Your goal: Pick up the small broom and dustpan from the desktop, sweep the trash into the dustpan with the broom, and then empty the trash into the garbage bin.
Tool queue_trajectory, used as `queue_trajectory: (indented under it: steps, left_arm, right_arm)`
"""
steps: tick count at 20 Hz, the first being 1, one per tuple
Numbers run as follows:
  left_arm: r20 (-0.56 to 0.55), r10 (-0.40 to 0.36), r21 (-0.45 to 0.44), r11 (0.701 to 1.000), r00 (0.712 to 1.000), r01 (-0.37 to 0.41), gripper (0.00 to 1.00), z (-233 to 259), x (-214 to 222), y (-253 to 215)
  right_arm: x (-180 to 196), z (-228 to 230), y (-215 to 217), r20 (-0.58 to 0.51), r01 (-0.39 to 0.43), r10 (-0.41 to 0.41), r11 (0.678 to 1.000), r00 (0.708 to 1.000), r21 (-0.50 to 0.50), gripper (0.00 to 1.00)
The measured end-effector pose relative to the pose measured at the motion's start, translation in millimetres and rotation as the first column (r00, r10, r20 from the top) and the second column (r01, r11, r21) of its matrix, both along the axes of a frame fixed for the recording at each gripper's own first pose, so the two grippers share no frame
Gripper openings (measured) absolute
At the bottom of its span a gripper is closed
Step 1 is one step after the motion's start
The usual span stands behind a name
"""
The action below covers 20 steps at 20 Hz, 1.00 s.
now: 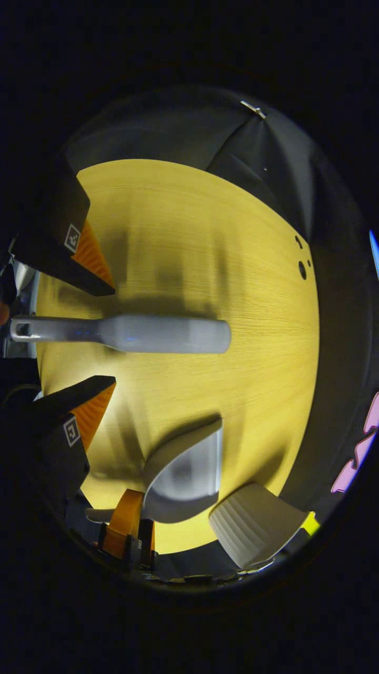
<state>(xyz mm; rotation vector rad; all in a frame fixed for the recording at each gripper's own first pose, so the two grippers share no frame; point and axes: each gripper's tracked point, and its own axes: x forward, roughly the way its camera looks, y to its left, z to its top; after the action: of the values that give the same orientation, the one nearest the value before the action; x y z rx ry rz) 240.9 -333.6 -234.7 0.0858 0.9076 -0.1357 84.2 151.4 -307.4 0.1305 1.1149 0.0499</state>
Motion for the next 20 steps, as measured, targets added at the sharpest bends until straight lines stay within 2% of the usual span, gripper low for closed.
queue_trajectory:
  steps: [2, 3, 4, 5, 6, 7, 8, 9, 10, 11, 13, 14, 15, 17, 18, 20]
  left_arm:
    - [0.15, 0.045, -0.034, 0.999, 0.988, -0.041, 0.96, 45.8, -16.2, 4.8]
    - [0.226, 0.068, -0.065, 0.996, 0.972, -0.054, 0.96, 69.5, -24.4, 5.1]
    - [0.311, 0.075, -0.117, 0.992, 0.948, -0.041, 0.96, 95.9, -40.3, -2.0]
    - [0.361, 0.08, -0.132, 0.991, 0.929, -0.034, 0.96, 110.5, -51.5, -4.2]
    - [0.481, 0.112, -0.109, 0.992, 0.87, -0.068, 0.92, 137.5, -74.8, 5.2]
    - [0.541, 0.13, -0.102, 0.991, 0.831, -0.089, 0.96, 148.9, -84.5, 7.8]
    - [0.596, 0.141, -0.108, 0.99, 0.79, -0.095, 0.96, 158.7, -100.9, 8.1]
    - [0.631, 0.164, -0.126, 0.986, 0.758, -0.108, 0.96, 162.3, -117.6, 10.4]
    - [0.661, 0.202, -0.165, 0.979, 0.723, -0.123, 0.96, 166.3, -138.3, 13.2]
    - [0.674, 0.226, -0.188, 0.973, 0.703, -0.132, 0.96, 165.1, -145.4, 16.4]
    - [0.712, 0.24, -0.21, 0.97, 0.66, -0.126, 0.96, 166.0, -172.5, 19.6]
    - [0.759, 0.211, -0.174, 0.977, 0.616, -0.12, 0.96, 178.5, -187.1, 24.3]
    - [0.789, 0.191, -0.15, 0.982, 0.584, -0.119, 0.96, 187.8, -194.4, 26.6]
    - [0.83, 0.162, -0.122, 0.986, 0.534, -0.11, 0.96, 199.3, -206.9, 26.7]
    - [0.836, 0.155, -0.12, 0.988, 0.527, -0.1, 0.96, 202.2, -209.3, 22.3]
    - [0.828, 0.15, -0.117, 0.989, 0.54, -0.095, 0.95, 199.6, -211.5, 21.2]
  right_arm:
    - [11.3, 67.2, -18.8, 0.204, 0.018, -0.015, 1.0, 0.979, -0.011, 0.99]
    - [11.1, 84.3, -22.9, 0.262, 0.02, -0.014, 1.0, 0.965, -0.023, 0.99]
    - [8.9, 113.4, -29.4, 0.349, 0.021, -0.008, 0.999, 0.937, -0.035, 0.99]
    - [3.4, 131.2, -31.1, 0.399, 0.024, -0.007, 0.999, 0.917, -0.037, 1.0]
    - [-9.4, 161.8, -25.0, 0.481, 0.021, -0.014, 1.0, 0.876, -0.009, 1.0]
    - [-16.9, 176.6, -20.5, 0.526, 0.024, -0.029, 1.0, 0.85, 0.016, 1.0]
    - [-27.3, 192.8, -17.7, 0.582, 0.027, -0.042, 0.999, 0.812, 0.033, 1.0]
    - [-37.2, 205.1, -18.2, 0.63, 0.027, -0.036, 0.999, 0.776, 0.024, 0.99]
    - [-53.7, 220.9, -14.9, 0.693, -0.006, 0.016, 1.0, 0.72, -0.017, 0.99]
    - [-63.6, 225.5, -11.8, 0.713, -0.033, 0.054, 0.999, 0.699, -0.043, 0.99]
    - [-78.7, 223.8, -10.0, 0.73, -0.065, 0.12, 0.992, 0.673, -0.104, 0.99]
    - [-79.4, 216.6, -7.9, 0.729, -0.067, 0.14, 0.989, 0.67, -0.128, 0.99]
    - [-80.7, 210.8, -2.7, 0.729, -0.07, 0.147, 0.988, 0.669, -0.136, 0.99]
    - [-80.8, 208.9, 4.6, 0.733, -0.088, 0.165, 0.986, 0.66, -0.143, 1.0]
    - [-79.3, 204.0, 10.0, 0.732, -0.088, 0.171, 0.985, 0.659, -0.151, 0.99]
    - [-77.6, 205.5, 24.0, 0.728, -0.109, 0.169, 0.986, 0.665, -0.13, 0.98]
